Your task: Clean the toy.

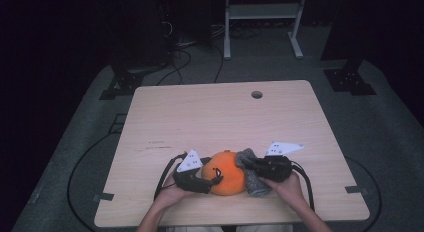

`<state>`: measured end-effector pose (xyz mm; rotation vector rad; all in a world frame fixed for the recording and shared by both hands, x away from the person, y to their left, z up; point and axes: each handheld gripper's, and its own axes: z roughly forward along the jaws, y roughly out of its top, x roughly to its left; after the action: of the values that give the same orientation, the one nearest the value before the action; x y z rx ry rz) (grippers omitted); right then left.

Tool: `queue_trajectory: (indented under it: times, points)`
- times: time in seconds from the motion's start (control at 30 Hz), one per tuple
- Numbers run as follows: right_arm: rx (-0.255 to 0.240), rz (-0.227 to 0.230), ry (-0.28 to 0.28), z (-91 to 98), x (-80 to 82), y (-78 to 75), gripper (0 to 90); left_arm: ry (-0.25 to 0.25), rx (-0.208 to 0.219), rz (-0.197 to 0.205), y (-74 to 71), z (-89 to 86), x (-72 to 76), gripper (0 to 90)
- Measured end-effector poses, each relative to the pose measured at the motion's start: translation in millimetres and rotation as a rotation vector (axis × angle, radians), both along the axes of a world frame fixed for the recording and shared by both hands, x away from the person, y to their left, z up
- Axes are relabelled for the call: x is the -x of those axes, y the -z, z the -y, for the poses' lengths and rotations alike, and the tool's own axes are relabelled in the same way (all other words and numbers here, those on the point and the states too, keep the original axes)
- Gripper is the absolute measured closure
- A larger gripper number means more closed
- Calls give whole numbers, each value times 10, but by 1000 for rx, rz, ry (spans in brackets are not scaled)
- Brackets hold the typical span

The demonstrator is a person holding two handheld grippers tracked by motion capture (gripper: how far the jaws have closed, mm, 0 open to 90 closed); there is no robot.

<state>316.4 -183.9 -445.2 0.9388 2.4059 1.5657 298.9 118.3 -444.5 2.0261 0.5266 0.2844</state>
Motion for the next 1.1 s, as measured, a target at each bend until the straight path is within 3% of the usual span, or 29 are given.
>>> queue_trajectory:
  times: [0.07,0.13,0.3,0.37,0.43,0.53,0.7,0.93,0.97,1.03,1.07,1.1]
  points:
    - [8,-16,17,32,-18,18,809,5,-4,6,4,-5,4,258]
    - [68,-37,71,116,-71,78,809,28,-14,20,8,-24,22,281]
    - [16,-16,61,113,-72,0,808,54,-35,51,6,-9,54,301]
    - [-8,24,43,40,-51,-77,807,68,-47,69,4,3,72,309]
    - [-10,30,41,32,-51,-85,807,72,-53,75,3,3,85,309]
    - [-24,14,37,47,-50,-73,807,80,-60,91,1,15,110,311]
    - [15,-42,73,110,-88,1,807,80,-59,98,0,27,117,310]
    - [-50,59,29,41,-6,-261,807,117,-79,151,-24,94,186,308]
    - [-24,75,18,-7,13,-283,807,123,-82,157,-27,105,196,308]
    - [-9,70,19,-20,12,-266,807,126,-85,158,-29,110,208,308]
    - [12,35,25,-9,-14,-175,808,131,-82,158,-27,109,217,308]
    - [12,35,25,-9,-14,-175,808,131,-82,158,-27,109,217,308]
